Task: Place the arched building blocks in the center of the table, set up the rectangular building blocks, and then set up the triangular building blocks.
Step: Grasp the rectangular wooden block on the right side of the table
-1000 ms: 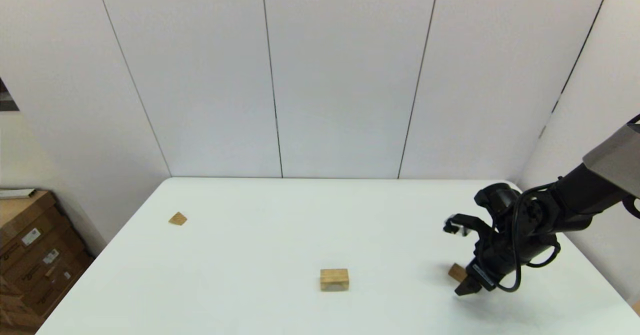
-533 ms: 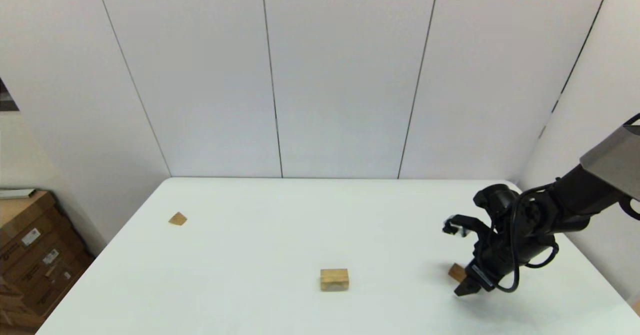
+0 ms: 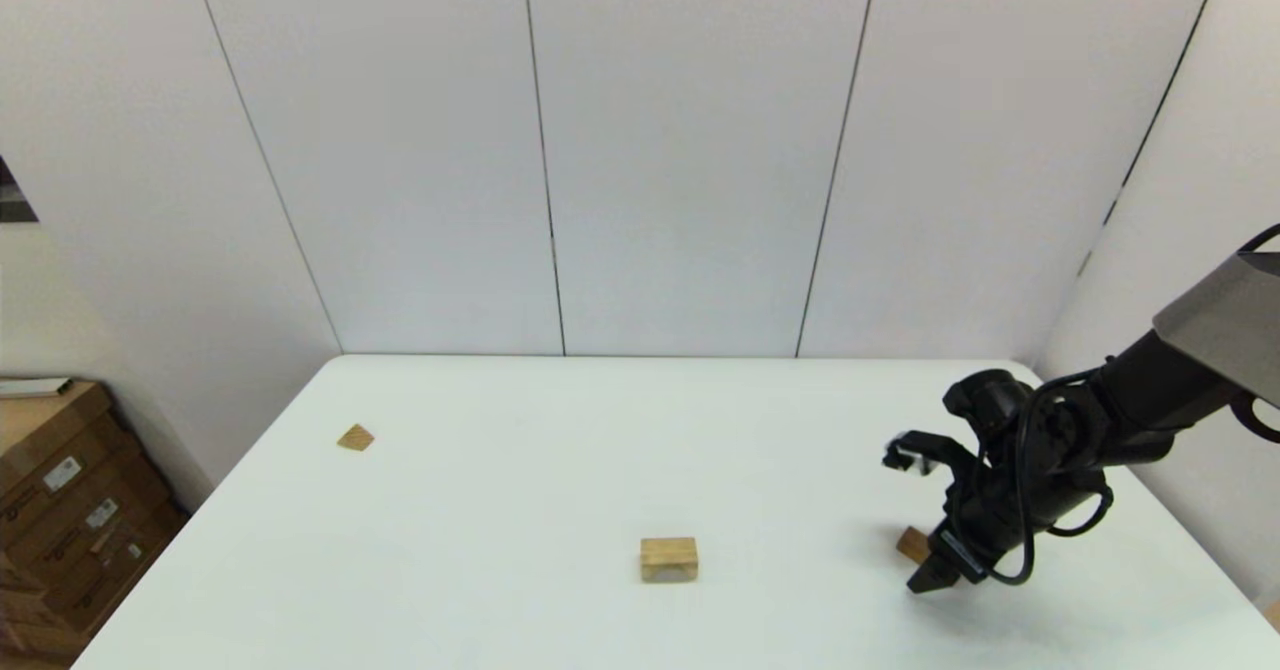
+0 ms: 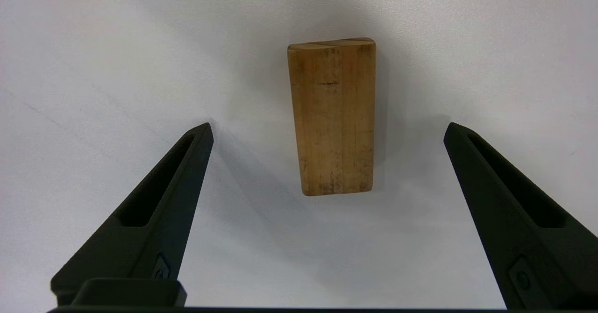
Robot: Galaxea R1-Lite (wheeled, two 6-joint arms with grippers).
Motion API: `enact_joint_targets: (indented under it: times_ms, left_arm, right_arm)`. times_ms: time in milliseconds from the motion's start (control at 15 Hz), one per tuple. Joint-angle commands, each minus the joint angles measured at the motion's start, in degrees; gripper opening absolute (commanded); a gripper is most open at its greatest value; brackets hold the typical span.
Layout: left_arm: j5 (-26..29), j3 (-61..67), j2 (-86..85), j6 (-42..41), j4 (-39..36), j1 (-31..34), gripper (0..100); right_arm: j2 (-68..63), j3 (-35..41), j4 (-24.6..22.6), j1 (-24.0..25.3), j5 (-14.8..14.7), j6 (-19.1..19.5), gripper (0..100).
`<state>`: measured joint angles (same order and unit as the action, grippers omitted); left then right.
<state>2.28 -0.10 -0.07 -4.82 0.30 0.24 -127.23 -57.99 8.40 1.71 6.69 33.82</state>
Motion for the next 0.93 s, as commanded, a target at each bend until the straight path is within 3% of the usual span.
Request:
enact_joint_targets:
  times_ms: [67,200,267,933]
  left_arm:
    - [0.0,0.0,0.1,0.0,0.0,0.0,100]
    - [0.0,0.0,0.1,0.1,0.0,0.1,100]
    - [0.0,0.0,0.1,0.0,0.0,0.0,100]
    - [0.0,0.0,0.1,0.0,0.0,0.0,100]
  right_arm:
    - [0.1,-0.1,0.1,0.1,0.0,-0.2,100]
    - [0.0,-0.5,0.4,0.2,-0.2,-1.2,100]
    - [0.0,-0.5,0.4,0.2,-0.2,-1.4,0]
    - [-0.1,-0.4,0.3,0.6,-0.2,-2.4,0]
